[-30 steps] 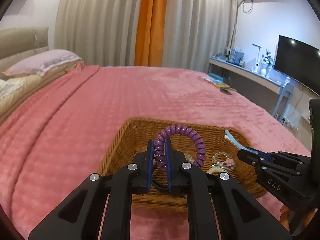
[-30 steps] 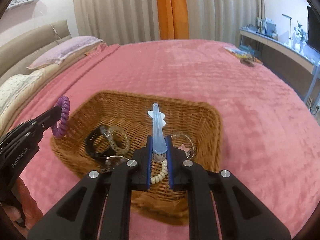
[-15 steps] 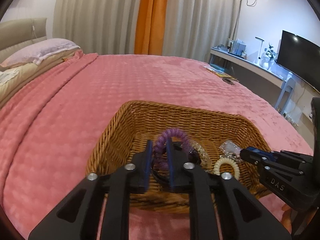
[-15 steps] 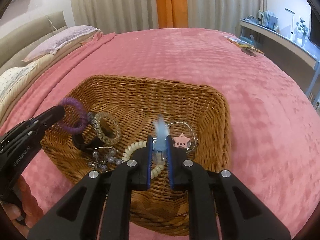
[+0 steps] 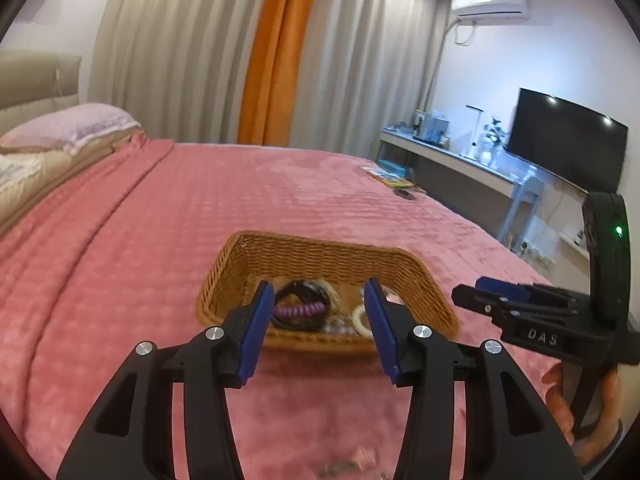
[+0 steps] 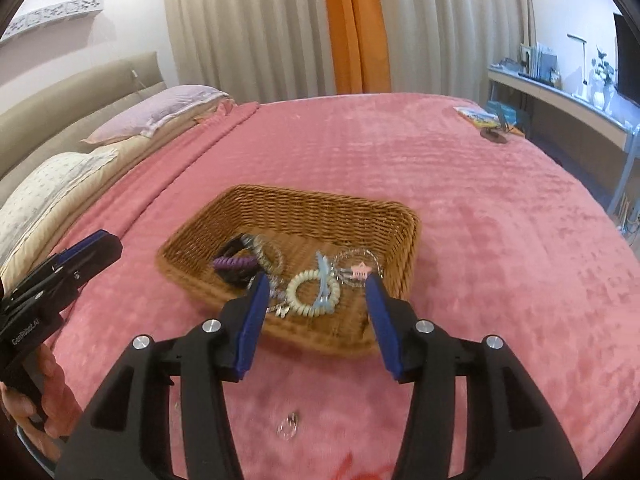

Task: Organize jewelry
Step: 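Move both tools back toward the pink star keychain and silver charm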

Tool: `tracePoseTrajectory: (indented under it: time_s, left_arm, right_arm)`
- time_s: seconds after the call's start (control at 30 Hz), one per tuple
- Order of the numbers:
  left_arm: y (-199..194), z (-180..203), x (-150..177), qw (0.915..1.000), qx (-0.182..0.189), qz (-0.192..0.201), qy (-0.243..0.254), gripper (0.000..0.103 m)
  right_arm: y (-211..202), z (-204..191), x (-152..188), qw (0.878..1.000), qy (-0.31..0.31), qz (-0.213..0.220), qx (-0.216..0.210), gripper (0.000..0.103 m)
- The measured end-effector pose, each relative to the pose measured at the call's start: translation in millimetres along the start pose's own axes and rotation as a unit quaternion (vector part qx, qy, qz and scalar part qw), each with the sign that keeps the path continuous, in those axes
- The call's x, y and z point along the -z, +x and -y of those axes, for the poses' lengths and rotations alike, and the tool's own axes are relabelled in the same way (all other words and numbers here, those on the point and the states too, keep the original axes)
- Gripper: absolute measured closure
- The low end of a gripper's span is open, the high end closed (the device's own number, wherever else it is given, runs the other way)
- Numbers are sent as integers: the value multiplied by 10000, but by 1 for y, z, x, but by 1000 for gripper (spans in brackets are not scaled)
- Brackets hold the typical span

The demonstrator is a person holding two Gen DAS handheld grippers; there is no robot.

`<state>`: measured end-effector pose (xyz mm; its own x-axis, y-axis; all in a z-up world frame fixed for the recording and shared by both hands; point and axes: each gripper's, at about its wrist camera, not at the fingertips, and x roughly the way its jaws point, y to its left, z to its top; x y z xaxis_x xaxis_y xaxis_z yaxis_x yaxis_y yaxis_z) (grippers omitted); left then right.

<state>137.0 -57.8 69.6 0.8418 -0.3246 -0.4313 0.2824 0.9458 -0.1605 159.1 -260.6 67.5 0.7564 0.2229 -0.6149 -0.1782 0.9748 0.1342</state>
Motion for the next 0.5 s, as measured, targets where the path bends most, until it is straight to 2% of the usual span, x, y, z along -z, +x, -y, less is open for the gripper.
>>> tracePoseTrajectory:
  time_s: [0.13,0.23,0.37,0.5]
  left_arm:
    - [-22,8,15,9999,116,-51,108,50]
    - [-28,9,34,9994,232,-245,116,49]
    - [-22,4,63,9971,328,-663,183,49]
    - [-4,-1,89,9910,344,-1215,450,49]
  right_arm:
    - [-22,-5,15,9999,-94,-16,-64,56]
    - [-23,-12,31,9997,-170,-172,-62,56]
    - [-9,-21,59,9986,-181,-481,-93,59]
    - [12,-24,84,9964,-97,-829,-136,63]
